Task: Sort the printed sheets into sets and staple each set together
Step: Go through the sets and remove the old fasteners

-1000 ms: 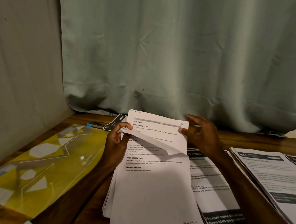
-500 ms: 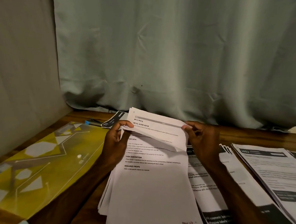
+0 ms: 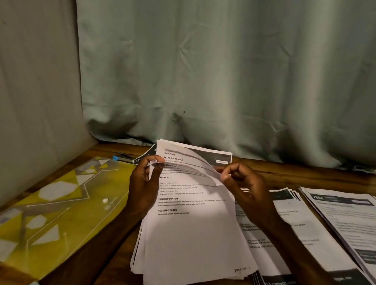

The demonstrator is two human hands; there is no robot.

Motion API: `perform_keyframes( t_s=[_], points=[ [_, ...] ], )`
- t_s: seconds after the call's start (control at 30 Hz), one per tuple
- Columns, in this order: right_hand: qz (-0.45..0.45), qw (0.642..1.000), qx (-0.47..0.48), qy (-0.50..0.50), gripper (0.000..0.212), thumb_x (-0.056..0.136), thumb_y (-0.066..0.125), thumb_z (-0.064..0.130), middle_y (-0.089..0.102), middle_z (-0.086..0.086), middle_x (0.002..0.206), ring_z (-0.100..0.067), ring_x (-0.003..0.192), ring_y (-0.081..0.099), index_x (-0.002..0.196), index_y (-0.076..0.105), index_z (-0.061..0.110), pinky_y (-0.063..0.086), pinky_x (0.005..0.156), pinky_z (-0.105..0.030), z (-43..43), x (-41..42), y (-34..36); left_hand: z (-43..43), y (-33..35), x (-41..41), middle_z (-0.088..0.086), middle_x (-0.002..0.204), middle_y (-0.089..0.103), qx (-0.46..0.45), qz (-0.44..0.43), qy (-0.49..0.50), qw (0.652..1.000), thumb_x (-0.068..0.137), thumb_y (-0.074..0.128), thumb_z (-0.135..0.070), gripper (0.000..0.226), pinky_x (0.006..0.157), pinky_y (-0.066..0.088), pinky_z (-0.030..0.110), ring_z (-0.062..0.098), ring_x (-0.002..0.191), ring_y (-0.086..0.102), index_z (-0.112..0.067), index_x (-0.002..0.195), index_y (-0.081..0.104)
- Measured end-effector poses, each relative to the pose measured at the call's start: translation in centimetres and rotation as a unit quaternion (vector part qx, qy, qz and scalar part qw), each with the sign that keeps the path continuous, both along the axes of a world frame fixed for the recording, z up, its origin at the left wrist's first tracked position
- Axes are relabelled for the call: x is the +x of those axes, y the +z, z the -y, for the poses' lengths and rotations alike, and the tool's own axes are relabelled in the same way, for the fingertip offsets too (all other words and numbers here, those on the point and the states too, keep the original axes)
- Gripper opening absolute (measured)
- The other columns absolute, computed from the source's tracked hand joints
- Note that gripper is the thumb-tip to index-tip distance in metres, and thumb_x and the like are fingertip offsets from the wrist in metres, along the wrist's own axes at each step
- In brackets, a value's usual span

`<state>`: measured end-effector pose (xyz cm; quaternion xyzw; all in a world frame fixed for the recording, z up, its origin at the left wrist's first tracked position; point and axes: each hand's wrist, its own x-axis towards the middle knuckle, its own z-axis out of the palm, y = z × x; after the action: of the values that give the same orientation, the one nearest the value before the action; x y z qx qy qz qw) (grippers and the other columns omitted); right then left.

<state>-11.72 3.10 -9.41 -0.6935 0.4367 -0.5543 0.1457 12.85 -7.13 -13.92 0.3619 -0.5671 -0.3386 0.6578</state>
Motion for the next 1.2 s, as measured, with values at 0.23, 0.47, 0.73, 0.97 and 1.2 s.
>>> perform_keyframes(
  t_s=[0.23,0.47,0.73,0.97,1.2],
  points=[
    [-0.092,0.994,-0.025,-0.056,0.045,0.083,0.080,0.049,0.062,0.040,0.113,0.000,0.102,0.066,0.122,0.057,0.048,0.061,0.075,-0.029,0.4,0.2,-1.0,0.1,0.1,0.1,-0.004,0.117,0.073,0.003,0.019,0.024,1.000,0.100,0.064,-0.028,0.011,0.080,0.062,0.030,0.015,0.107,0.071,-0.022,0.110,0.066],
    [-0.147,0.957,-0.235,-0.092,0.019,0.086,0.077,0.013,0.075,0.007,0.105,-0.009,0.093,0.069,0.104,0.076,0.013,0.059,0.074,-0.029,1.0,1.1,-2.0,-0.7,0.8,-0.1,-0.014,0.117,0.071,-0.011,-0.018,0.007,1.000,0.098,0.066,-0.021,0.025,0.075,0.060,0.025,0.011,0.103,0.072,-0.024,0.121,0.058],
    [-0.134,0.961,-0.240,-0.042,0.018,0.084,0.077,0.007,0.073,0.005,0.116,-0.010,0.109,0.069,0.101,0.072,0.008,0.060,0.076,-0.031,0.6,1.5,-1.8,-1.4,1.5,-0.2,-0.026,0.124,0.065,-0.015,-0.015,-0.022,1.000,0.096,0.065,-0.022,0.049,0.070,0.061,0.024,-0.002,0.097,0.071,-0.027,0.141,0.046],
    [-0.173,0.953,-0.248,-0.017,0.022,0.080,0.079,-0.001,0.070,0.005,0.121,-0.010,0.117,0.065,0.099,0.071,0.007,0.056,0.095,-0.032,0.3,2.4,-2.1,-0.6,0.9,0.4,-0.008,0.129,0.068,-0.001,-0.021,-0.025,0.999,0.098,0.068,-0.020,0.041,0.086,0.061,0.050,0.015,0.110,0.071,-0.043,0.128,0.053],
    [-0.116,0.969,-0.219,0.018,0.010,0.095,0.063,0.011,0.073,0.001,0.120,-0.015,0.115,0.067,0.103,0.068,0.006,0.059,0.088,-0.040,0.4,2.2,-2.1,-0.7,1.2,0.3,-0.014,0.122,0.071,0.000,-0.028,-0.050,0.998,0.096,0.067,-0.022,0.039,0.083,0.063,0.042,0.016,0.111,0.071,-0.031,0.131,0.054]
  ],
)
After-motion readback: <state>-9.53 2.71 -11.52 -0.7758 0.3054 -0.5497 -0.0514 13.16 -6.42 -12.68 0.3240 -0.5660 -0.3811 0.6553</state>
